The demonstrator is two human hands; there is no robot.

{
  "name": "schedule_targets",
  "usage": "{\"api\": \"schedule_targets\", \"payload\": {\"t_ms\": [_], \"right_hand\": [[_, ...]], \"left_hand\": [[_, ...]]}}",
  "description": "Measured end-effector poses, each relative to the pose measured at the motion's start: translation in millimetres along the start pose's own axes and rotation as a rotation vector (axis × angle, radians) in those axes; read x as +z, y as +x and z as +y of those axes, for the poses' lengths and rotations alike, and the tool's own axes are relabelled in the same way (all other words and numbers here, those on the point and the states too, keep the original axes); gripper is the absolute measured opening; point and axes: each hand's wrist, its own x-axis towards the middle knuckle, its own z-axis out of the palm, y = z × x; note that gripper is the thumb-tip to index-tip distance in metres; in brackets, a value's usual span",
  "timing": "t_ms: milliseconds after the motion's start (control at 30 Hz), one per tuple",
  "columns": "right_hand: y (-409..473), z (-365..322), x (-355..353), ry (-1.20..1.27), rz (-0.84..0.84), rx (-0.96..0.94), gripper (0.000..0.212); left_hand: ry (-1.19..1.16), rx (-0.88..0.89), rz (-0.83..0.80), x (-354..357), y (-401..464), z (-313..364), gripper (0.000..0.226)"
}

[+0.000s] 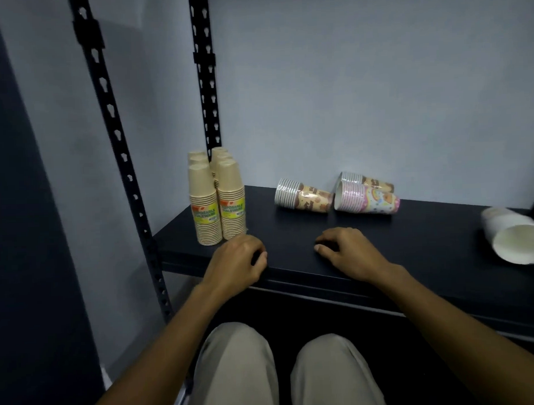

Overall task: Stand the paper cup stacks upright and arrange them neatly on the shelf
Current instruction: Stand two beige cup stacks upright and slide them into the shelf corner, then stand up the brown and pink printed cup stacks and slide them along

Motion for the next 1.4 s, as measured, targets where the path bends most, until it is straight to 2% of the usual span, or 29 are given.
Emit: {"api": "schedule_targets", "payload": {"t_ms": [267,367,433,533,667,767,833,933,1033,1167,1300,1400], "right_hand": [[-29.9,58.1,-41.4,-0.067,0.020,0.208,0.031],[-29.5,79.4,-47.1,-0.081,0.098,0.289,0.044],[-25.8,92.2,-48.1,-0.075,0.201,0.301,0.049],[-13.9,110.2,-48.6,-0.041,0.335,0.302,0.053],[8.3,127.4,-47.7,-0.007,0.401,0.280,0.056],[26.1,140.2,-44.3,-0.002,0.377,0.288,0.068],[35.1,145.1,-43.3,-0.027,0.348,0.273,0.071],[45.1,147.1,-40.6,-0.163,0.311,0.180,0.069],[52.7,150.1,-38.7,-0.245,0.328,0.089,0.065],[54.1,153.2,-38.6,-0.195,0.335,0.080,0.063],[49.2,152.1,-41.2,-0.014,0.351,0.088,0.065],[45.6,147.7,-46.2,0.273,0.495,0.157,0.063]], "left_hand": [[0.014,0.009,-0.228,30.8,66.1,33.0,0.018],[0.013,0.016,-0.284,43.6,88.0,36.8,0.022],[0.020,0.042,-0.262,51.7,102.5,39.0,0.029],[0.083,0.100,-0.121,62.5,123.4,40.3,0.034],[0.225,0.171,-0.017,74.7,152.2,32.3,0.056],[0.345,0.142,-0.108,79.6,171.1,26.3,0.079],[0.363,0.097,-0.205,85.1,180.4,22.5,0.085],[0.382,0.131,-0.241,93.2,187.7,14.4,0.079],[0.309,0.151,-0.133,102.6,190.3,5.8,0.075],[0.207,0.126,-0.011,114.1,189.0,4.7,0.072],[0.126,0.093,0.037,116.2,187.0,6.5,0.071],[0.022,0.027,0.064,112.8,188.6,9.8,0.070]]}}
